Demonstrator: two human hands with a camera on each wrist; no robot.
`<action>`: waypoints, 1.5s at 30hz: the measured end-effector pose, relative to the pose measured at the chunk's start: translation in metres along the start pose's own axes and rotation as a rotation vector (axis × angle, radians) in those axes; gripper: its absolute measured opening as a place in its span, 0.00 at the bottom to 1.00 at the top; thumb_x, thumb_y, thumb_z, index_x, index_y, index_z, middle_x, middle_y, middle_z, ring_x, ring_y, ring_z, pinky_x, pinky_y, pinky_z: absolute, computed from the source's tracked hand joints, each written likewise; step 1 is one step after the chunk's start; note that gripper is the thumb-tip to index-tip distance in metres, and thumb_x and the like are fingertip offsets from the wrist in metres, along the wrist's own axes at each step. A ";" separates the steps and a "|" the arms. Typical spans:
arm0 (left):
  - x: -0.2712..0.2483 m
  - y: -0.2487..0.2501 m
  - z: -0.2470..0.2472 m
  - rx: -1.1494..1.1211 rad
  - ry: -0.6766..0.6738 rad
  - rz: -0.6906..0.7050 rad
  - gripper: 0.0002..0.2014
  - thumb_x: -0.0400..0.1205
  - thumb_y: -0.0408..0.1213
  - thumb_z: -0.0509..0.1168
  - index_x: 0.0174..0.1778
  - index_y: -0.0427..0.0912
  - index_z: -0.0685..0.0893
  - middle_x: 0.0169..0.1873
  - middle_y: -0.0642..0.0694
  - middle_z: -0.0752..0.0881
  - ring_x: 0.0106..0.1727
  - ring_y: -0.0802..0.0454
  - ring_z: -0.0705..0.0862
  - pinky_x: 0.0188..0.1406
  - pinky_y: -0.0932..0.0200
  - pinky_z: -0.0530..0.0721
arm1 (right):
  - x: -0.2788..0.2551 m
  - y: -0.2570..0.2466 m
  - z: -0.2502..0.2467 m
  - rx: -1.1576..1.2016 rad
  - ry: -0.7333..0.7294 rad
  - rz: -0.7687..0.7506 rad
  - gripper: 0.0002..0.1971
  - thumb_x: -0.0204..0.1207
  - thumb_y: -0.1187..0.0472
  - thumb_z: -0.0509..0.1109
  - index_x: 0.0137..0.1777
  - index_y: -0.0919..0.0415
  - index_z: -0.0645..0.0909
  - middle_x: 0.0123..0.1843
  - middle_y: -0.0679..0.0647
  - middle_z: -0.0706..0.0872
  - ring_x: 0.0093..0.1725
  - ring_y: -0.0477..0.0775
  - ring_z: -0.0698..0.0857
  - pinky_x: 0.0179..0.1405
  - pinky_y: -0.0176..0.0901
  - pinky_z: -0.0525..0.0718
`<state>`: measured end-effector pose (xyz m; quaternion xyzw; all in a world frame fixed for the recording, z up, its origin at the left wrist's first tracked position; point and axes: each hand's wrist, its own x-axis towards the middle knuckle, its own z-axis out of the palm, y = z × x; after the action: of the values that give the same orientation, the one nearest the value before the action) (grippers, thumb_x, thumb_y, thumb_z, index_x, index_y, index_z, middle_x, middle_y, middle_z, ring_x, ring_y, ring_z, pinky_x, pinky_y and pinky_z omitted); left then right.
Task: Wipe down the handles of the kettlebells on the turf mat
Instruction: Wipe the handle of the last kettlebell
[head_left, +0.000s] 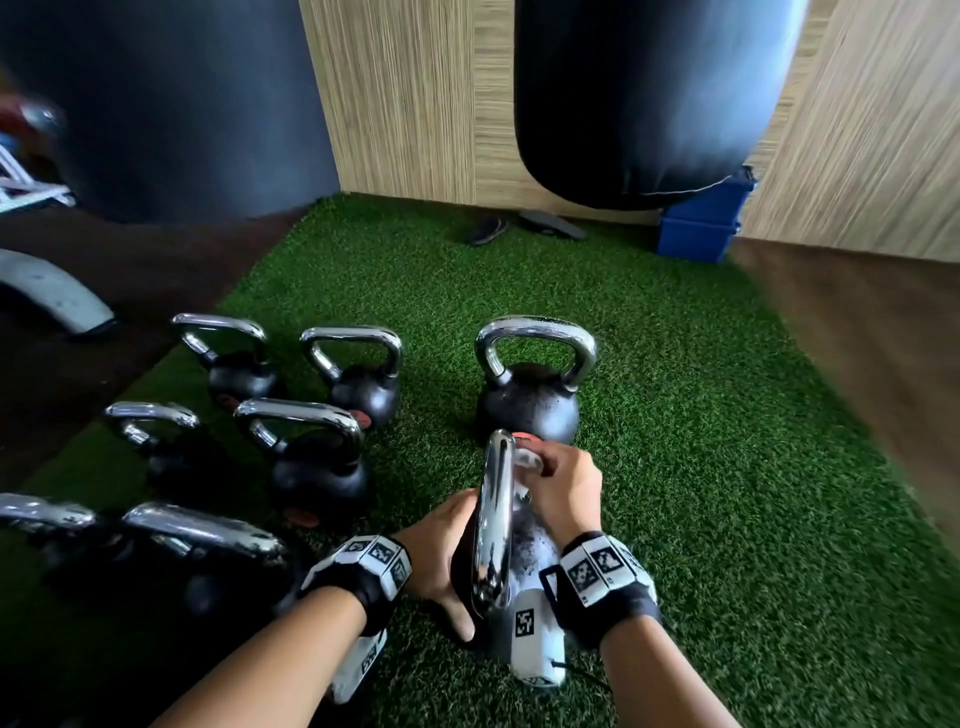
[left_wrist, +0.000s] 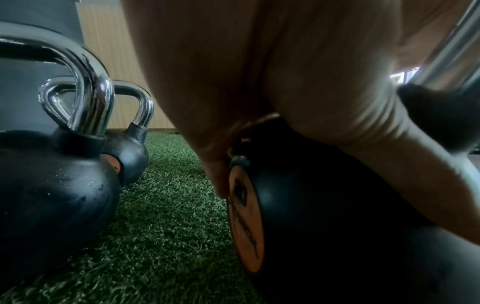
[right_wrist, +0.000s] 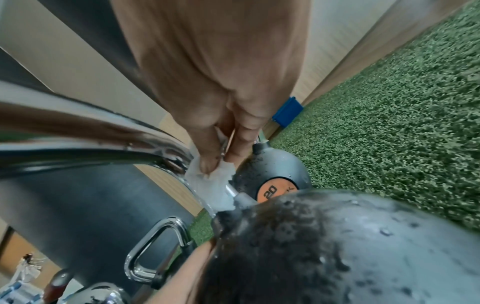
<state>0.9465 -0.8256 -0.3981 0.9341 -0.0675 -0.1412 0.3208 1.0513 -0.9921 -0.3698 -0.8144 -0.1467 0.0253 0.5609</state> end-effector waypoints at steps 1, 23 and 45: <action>-0.001 0.001 0.001 -0.004 0.006 0.005 0.76 0.50 0.55 0.91 0.86 0.58 0.44 0.75 0.72 0.52 0.79 0.70 0.53 0.79 0.79 0.45 | -0.001 0.004 0.002 0.009 -0.010 0.043 0.10 0.70 0.63 0.82 0.52 0.54 0.92 0.46 0.51 0.94 0.41 0.44 0.90 0.45 0.42 0.88; -0.001 0.011 -0.004 0.035 -0.041 -0.126 0.76 0.53 0.48 0.92 0.87 0.44 0.43 0.84 0.48 0.53 0.87 0.48 0.53 0.90 0.49 0.55 | -0.046 -0.051 -0.061 0.344 -0.354 0.038 0.11 0.60 0.68 0.84 0.43 0.62 0.91 0.39 0.53 0.94 0.35 0.48 0.91 0.36 0.35 0.88; 0.000 0.016 0.000 0.077 -0.034 -0.197 0.77 0.52 0.47 0.91 0.87 0.41 0.44 0.82 0.46 0.55 0.86 0.45 0.55 0.85 0.56 0.51 | -0.109 -0.024 -0.064 0.302 -0.489 0.180 0.10 0.65 0.74 0.82 0.45 0.68 0.88 0.45 0.61 0.94 0.46 0.63 0.93 0.46 0.49 0.92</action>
<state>0.9457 -0.8382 -0.3881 0.9454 0.0140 -0.1854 0.2678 0.9552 -1.0707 -0.3372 -0.7012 -0.1993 0.2917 0.6193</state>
